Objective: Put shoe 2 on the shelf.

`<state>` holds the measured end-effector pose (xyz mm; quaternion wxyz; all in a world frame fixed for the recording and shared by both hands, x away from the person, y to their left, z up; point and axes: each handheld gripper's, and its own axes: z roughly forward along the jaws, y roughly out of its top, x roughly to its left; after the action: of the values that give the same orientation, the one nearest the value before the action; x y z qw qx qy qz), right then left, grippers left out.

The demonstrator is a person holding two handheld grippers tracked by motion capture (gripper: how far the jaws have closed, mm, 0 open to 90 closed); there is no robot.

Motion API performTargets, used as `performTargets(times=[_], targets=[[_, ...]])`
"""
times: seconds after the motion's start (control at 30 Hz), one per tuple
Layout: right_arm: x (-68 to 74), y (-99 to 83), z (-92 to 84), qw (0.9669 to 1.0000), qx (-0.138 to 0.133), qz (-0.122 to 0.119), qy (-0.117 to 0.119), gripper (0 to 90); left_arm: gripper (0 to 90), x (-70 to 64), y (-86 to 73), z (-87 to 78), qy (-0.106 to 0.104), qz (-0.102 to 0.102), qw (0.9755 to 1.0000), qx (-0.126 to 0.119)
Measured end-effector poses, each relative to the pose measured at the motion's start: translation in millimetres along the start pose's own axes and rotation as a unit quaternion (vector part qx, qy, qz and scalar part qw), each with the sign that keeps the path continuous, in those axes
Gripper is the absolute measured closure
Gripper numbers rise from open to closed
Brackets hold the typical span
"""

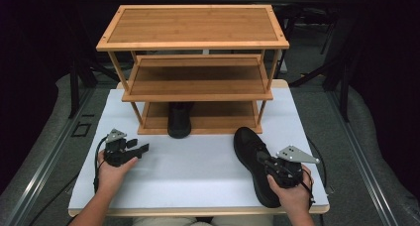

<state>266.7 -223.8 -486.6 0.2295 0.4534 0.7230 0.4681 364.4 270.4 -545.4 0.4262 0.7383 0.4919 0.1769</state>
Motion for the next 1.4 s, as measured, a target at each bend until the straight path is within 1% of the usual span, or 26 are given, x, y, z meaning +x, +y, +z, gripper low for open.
performTargets(times=[0.03,0.07,0.1,0.2,0.27,0.33,0.37,0.4,0.43,0.5,0.53,0.63,0.67,0.83,0.87,0.9,0.97,1.0,1.03,1.07,1.1,1.13,1.2,1.27,1.3,1.4], targets=[[1.2,1.2,-0.6,1.0,-0.009,0.001,-0.004,87.5,40.7,0.4,-0.1,0.0,0.001,-0.001,1.0,-0.001],[1.7,3.8,-3.2,0.9999,-0.01,0.001,-0.004,87.6,40.7,0.7,0.0,-0.3,0.0,-0.001,1.0,0.001],[2.4,5.6,-4.4,0.9998,-0.012,0.0,-0.013,87.6,40.8,1.0,0.0,-0.2,0.0,-0.002,1.0,0.001],[5.8,16.0,-5.5,0.9997,-0.022,-0.003,-0.003,87.6,40.7,0.6,-0.1,0.1,0.0,0.0,1.0,0.001],[7.8,19.2,-5.1,0.9998,-0.019,-0.003,-0.005,87.6,40.8,0.1,0.0,0.2,-0.001,0.001,1.0,0.001],[12.5,27.5,0.6,0.9998,-0.018,-0.002,0.009,87.6,40.8,0.1,0.0,0.0,-0.001,0.0,1.0,-0.001],[12.5,27.5,0.6,0.9998,-0.018,-0.002,0.009,87.6,40.7,0.1,0.0,0.0,-0.001,0.0,1.0,-0.001],[15.1,29.9,2.9,0.9999,-0.017,-0.003,-0.001,87.6,40.7,0.4,0.0,-0.2,-0.001,-0.001,1.0,-0.001],[18.3,34.8,9.0,0.9998,-0.019,-0.002,0.009,87.7,40.8,0.8,0.2,-0.6,0.001,0.0,1.0,0.001],[19.3,36.3,11.2,0.9997,-0.023,0.0,0.012,87.6,40.7,1.2,0.0,-0.1,-0.001,-0.001,1.0,-0.002],[21.0,41.4,15.6,0.9997,-0.023,0.001,0.012,87.6,40.8,1.2,0.0,-0.1,-0.001,-0.001,1.0,-0.001],[22.1,46.6,21.5,0.9994,-0.03,0.007,0.013,87.6,40.7,1.4,0.1,-0.1,-0.002,-0.001,1.0,0.0],[22.3,49.6,23.9,0.9995,-0.026,0.009,0.015,87.6,40.8,1.4,0.1,0.0,-0.002,-0.001,1.0,-0.001],[26.0,65.7,49.1,0.9996,-0.026,0.007,-0.001,87.6,40.7,1.9,0.1,-0.1,-0.003,-0.001,1.0,-0.002],[26.0,65.7,49.1,0.9996,-0.026,0.007,-0.001,87.6,40.7,2.1,0.1,-0.1,-0.003,-0.001,1.0,-0.002],[26.3,67.8,53.9,0.9996,-0.027,0.007,-0.001,87.6,40.7,2.5,0.1,-0.1,-0.003,-0.002,1.0,-0.001],[26.8,73.3,68.7,0.9995,-0.027,0.011,-0.014,87.6,40.7,2.7,0.1,-0.1,-0.002,-0.002,1.0,0.001],[26.8,73.3,68.7,0.9995,-0.027,0.011,-0.014,87.6,40.7,3.0,0.0,0.3,-0.004,-0.003,1.0,0.0],[25.6,76.0,78.6,0.9993,-0.029,0.019,-0.013,87.6,40.7,3.2,-0.1,0.7,-0.005,-0.003,1.0,0.0],[24.6,77.0,83.7,0.9992,-0.029,0.023,-0.017,87.6,40.8,3.3,-0.1,0.9,-0.005,-0.003,1.0,0.0],[24.6,77.0,83.7,0.9992,-0.029,0.023,-0.017,87.6,40.8,3.5,-0.1,1.1,-0.005,-0.003,1.0,0.001],[22.6,78.8,93.6,0.9988,-0.027,0.037,-0.017,87.6,40.8,3.6,-0.1,1.3,-0.006,-0.003,1.0,0.001],[21.5,79.6,98.2,0.9987,-0.027,0.043,-0.011,87.6,40.7,3.6,-0.1,1.3,-0.006,-0.003,1.0,0.001],[21.8,80.8,107.6,0.9977,-0.033,0.051,-0.029,87.6,40.8,3.9,0.0,1.3,-0.006,-0.004,1.0,0.001],[22.0,81.3,111.4,0.9976,-0.033,0.054,-0.027,87.5,40.7,4.1,0.0,1.4,-0.007,-0.004,1.0,0.001],[25.2,81.2,124.2,0.9978,-0.028,0.052,-0.032,87.3,40.7,4.7,0.2,1.0,-0.009,-0.004,0.9999,0.006]])
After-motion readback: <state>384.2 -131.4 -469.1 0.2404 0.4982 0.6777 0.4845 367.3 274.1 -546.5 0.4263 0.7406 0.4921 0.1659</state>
